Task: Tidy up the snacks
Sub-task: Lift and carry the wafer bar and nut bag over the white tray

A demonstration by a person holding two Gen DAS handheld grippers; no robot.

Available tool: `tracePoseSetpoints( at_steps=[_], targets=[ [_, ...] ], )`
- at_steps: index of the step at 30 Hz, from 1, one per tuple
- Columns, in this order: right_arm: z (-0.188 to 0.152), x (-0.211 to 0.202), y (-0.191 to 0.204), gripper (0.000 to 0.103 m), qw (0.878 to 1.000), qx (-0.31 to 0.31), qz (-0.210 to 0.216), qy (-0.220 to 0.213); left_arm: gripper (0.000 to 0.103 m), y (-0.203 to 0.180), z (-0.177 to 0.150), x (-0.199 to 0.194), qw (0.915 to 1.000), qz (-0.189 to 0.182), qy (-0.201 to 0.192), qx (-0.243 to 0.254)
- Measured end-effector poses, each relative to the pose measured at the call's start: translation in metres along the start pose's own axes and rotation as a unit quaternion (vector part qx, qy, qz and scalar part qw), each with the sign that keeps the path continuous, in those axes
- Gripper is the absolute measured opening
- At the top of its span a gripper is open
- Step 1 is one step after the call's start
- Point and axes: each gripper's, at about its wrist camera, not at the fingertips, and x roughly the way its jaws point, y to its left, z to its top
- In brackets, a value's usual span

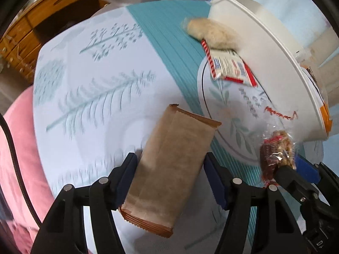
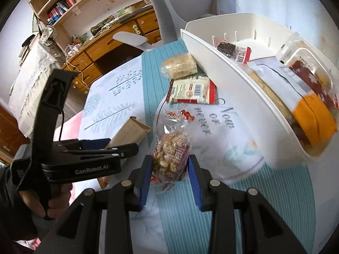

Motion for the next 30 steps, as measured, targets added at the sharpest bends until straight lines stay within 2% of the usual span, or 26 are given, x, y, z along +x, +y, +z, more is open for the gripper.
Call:
tracePoseSetpoints(
  at_steps=[8,13,23,30],
  targets=[
    [-0.022,-0.045,-0.007,0.034,1.0,0.009,0.004,-0.011,0.059,-0.023,-0.044,-0.032,0.9995,-0.011,-0.014,-0.026],
    [-0.031,-0.074,-0.014,0.034,1.0,0.005,-0.007,-0.029,0.057,-0.038,-0.055,-0.05,0.9972,-0.045,-0.026,-0.053],
    [-0.029,-0.114,-0.03,0.034,0.998,-0.006,-0.003,-0.059,0.053,-0.063,-0.06,-0.115,0.992,-0.058,-0.08,-0.078],
    [-0.008,-0.127,-0.05,0.034,0.998,-0.036,0.021,-0.054,0.052,-0.087,-0.053,-0.155,0.9857,-0.051,-0.126,-0.099]
  ],
)
